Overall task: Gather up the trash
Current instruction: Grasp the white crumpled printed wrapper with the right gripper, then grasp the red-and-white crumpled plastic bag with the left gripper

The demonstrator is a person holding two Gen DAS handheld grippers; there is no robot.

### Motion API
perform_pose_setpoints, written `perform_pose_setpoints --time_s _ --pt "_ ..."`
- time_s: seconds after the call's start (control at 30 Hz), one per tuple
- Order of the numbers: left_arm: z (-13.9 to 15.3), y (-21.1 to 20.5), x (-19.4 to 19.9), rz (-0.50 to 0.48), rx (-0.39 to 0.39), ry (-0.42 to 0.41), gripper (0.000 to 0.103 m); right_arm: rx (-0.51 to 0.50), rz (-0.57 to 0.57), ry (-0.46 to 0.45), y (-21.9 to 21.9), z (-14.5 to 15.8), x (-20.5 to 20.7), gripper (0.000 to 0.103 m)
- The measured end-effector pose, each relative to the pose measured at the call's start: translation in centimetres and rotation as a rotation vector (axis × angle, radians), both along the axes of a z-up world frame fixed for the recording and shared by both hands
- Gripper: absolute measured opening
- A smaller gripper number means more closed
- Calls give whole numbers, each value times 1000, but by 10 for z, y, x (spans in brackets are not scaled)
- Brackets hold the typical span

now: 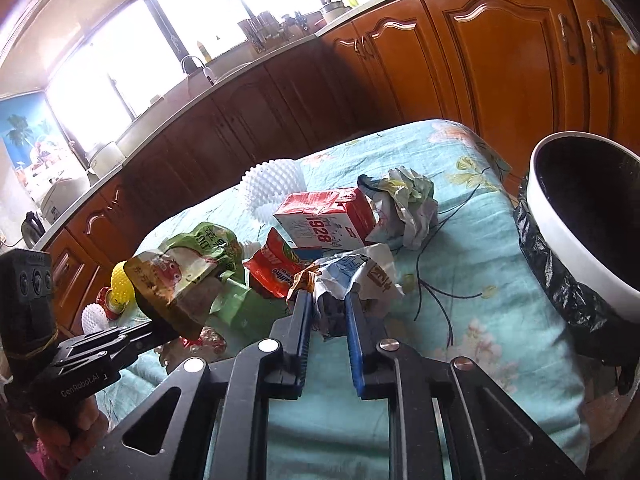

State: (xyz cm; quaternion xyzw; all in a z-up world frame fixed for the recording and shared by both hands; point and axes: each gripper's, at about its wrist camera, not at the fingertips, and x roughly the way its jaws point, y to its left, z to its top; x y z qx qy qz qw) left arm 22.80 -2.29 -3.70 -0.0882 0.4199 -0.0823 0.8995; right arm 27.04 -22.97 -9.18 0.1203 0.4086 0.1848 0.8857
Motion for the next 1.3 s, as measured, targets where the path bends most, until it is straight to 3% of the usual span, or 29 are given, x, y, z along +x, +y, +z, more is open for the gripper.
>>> perform_pose_setpoints --time_s 0.33,0.4,0.43,0.47,0.53,0.67,0.9,0.93,0.97,1.0,1.3 --pt "9 12 -33 -23 11 -28 3 18 -16 -18 -9 8 -21 16" --pt "13 12 -39 -28 11 -28 14 16 -17 -21 -9 10 -23 16" --pt "16 12 -39 -19 16 -28 32 13 -19 -24 -9 11 -24 16" --pt "17 13 -41 -7 22 -26 63 14 -20 -26 -10 11 -26 16" --pt "23 17 -47 23 23 -47 81 14 -24 -29 -11 13 -27 16" --pt "26 21 -54 33 23 -53 81 17 -31 -34 -14 16 -31 16" --pt "-1 10 -37 53 32 26 77 13 -24 -21 -11 12 -32 16" --pt "-4 9 -31 55 23 36 70 14 -23 -18 -11 11 -31 16" --pt "-7 7 -26 48 8 48 51 14 -23 -16 -10 10 -32 16" --pt "-11 6 -21 40 -3 64 47 12 -24 -14 -10 9 -32 16" --pt "6 -23 -19 -53 3 -16 40 12 -51 -56 -27 27 -40 16"
